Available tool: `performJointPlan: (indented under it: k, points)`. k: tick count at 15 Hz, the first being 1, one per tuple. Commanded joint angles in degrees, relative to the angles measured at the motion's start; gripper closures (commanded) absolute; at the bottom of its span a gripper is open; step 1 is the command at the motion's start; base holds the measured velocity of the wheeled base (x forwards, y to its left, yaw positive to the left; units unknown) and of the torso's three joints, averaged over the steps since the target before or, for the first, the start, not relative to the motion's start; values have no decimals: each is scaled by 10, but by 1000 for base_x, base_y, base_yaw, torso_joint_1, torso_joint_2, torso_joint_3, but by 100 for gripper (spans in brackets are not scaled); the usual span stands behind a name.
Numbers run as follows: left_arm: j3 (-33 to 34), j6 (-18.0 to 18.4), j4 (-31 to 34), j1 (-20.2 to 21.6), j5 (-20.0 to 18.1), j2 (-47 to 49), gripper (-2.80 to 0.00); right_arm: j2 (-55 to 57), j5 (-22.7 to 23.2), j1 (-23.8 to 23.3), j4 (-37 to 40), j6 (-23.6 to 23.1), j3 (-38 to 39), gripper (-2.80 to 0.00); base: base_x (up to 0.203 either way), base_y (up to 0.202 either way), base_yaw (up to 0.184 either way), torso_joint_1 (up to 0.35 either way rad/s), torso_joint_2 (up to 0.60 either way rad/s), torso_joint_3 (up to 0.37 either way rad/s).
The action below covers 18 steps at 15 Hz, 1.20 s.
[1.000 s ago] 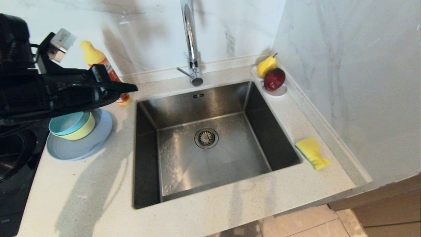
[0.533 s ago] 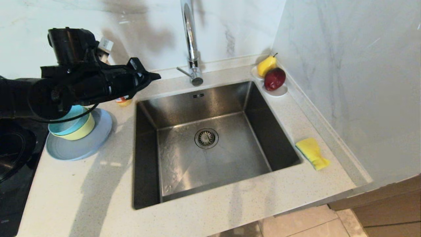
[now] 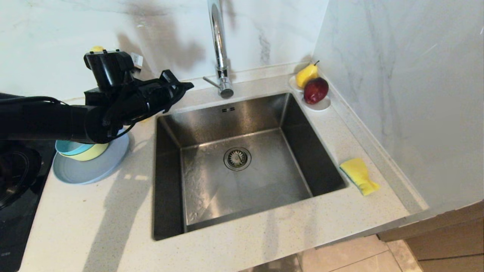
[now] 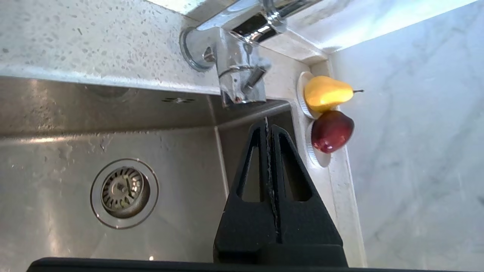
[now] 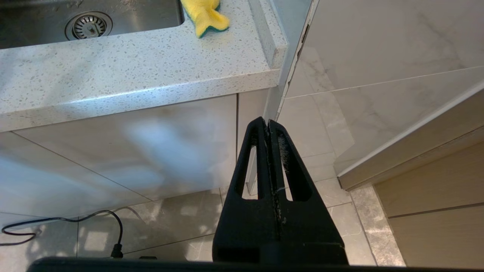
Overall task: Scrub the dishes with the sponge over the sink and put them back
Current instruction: Turn on the faucet
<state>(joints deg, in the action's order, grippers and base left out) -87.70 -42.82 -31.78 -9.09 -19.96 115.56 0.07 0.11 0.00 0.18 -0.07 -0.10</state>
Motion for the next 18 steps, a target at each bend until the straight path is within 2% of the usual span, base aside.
performJointPlan:
  k: [1,11,18]
  points:
    - [-27,-2,0,0,-2,29,0,0,0,0,0,0,0,0,0,0,0,0,0,0]
    - [-121,13,4,0,-4,87,0,0,0,0,0,0,0,0,0,0,0,0,0,0]
    - [-194,12,21,0,-4,120,0,0,0,0,0,0,0,0,0,0,0,0,0,0]
